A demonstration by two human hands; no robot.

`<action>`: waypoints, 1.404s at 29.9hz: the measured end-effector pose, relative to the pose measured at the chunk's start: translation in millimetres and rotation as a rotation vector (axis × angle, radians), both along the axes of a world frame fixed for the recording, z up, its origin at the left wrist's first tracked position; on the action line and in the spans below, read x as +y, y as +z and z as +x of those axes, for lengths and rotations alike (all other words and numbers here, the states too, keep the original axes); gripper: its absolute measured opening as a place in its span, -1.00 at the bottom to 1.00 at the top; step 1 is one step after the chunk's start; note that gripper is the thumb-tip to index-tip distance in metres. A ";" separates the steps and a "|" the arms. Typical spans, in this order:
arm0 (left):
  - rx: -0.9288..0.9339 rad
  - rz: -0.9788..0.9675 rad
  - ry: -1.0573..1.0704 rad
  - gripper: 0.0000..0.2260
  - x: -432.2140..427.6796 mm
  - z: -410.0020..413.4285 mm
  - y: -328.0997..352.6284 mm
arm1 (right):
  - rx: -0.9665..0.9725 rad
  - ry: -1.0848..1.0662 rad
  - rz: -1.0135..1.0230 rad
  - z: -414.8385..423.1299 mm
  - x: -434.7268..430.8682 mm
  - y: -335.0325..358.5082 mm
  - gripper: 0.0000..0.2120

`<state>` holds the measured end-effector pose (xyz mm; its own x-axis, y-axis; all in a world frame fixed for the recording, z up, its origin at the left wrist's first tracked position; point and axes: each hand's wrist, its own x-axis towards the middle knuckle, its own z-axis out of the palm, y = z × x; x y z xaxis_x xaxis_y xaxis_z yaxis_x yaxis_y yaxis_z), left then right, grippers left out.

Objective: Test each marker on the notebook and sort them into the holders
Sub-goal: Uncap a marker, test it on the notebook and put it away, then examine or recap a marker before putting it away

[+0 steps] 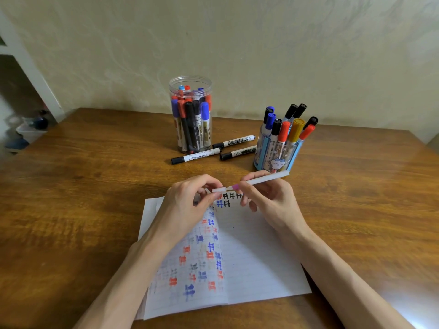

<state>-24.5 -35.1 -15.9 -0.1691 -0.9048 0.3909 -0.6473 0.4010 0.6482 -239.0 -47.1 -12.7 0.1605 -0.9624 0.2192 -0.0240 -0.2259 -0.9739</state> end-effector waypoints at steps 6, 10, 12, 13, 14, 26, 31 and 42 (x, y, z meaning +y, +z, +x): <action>0.021 0.013 -0.012 -0.84 -1.3 1.5 -2.1 | 0.003 0.050 0.066 0.0 2.7 3.8 -0.83; 0.048 0.005 0.005 -0.86 -1.4 2.6 -0.6 | -0.129 0.078 0.196 -0.5 1.1 6.7 -0.70; 0.074 0.014 -0.008 -0.87 0.1 2.2 1.4 | -0.091 0.051 0.161 -1.3 1.0 5.6 -0.74; 0.084 0.018 -0.012 -0.87 0.9 1.6 2.3 | -0.075 0.031 0.139 -2.0 0.9 4.7 -0.76; 0.091 0.020 -0.014 -0.86 1.8 0.9 2.9 | -0.072 0.004 0.122 -3.1 0.7 4.2 -0.78; 0.110 -0.013 0.058 -0.87 3.9 3.5 9.8 | -0.156 -0.134 0.131 -7.7 1.1 5.9 -0.75; 0.109 0.008 0.094 -0.84 5.2 3.1 10.2 | -0.133 -0.132 0.134 -6.5 3.2 2.2 -0.79; 0.278 0.094 0.043 -0.94 8.4 -2.6 19.0 | -0.037 -0.033 0.028 -17.1 -3.8 8.7 -0.81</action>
